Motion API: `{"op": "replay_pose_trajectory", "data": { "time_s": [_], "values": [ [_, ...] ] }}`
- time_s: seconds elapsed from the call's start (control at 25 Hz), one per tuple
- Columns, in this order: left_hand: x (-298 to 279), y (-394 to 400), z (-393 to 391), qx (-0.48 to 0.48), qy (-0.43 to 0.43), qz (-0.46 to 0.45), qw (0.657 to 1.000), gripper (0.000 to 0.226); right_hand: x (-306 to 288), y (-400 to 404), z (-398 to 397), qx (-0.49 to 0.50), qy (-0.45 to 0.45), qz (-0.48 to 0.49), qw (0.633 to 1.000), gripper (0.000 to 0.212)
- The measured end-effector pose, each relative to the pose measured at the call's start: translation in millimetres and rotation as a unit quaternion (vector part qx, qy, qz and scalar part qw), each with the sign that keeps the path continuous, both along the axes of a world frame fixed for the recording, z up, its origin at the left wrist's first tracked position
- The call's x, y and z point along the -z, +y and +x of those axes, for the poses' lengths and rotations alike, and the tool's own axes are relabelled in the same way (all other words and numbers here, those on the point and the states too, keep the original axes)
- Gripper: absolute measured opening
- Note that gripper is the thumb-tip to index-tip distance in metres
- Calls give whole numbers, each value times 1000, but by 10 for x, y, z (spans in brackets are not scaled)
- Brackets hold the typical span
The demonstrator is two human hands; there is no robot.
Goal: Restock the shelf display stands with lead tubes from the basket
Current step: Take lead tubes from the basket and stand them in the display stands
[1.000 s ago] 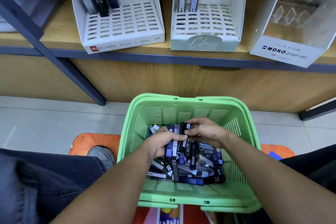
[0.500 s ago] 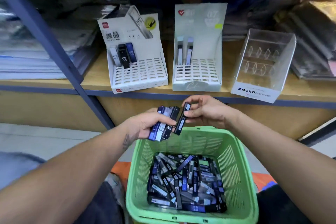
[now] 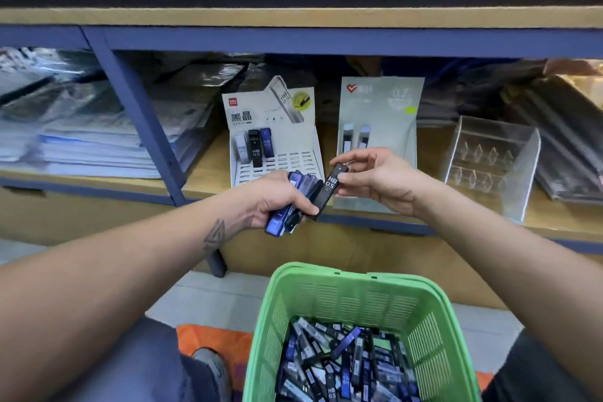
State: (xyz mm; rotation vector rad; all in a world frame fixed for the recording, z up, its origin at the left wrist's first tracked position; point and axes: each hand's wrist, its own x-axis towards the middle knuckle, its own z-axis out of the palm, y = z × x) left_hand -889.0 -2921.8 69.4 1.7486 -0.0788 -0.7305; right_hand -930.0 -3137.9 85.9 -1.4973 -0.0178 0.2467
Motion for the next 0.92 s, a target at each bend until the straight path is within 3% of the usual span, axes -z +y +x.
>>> {"op": "replay_pose_trajectory", "data": {
  "time_s": [0.16, 0.36, 0.52, 0.72, 0.92],
  "values": [
    [-42, 12, 113, -40, -23, -10, 999, 53, -52, 144, 152, 54, -42, -52, 996, 29],
    [-177, 211, 317, -58, 92, -68, 992, 8, 18, 282, 363, 132, -79, -57, 986, 22],
    [-277, 422, 443, -106, 120, -92, 983, 11, 35, 500, 561, 147, -136, -107, 974, 19],
    [-360, 803, 642, -192, 112, -120, 968, 14, -36, 956, 945, 157, -269, -318, 896, 21],
    [-347, 1044, 773, -229, 124, -126, 957, 6, -102, 1296, 1174, 102, -330, -387, 855, 16]
  ]
}}
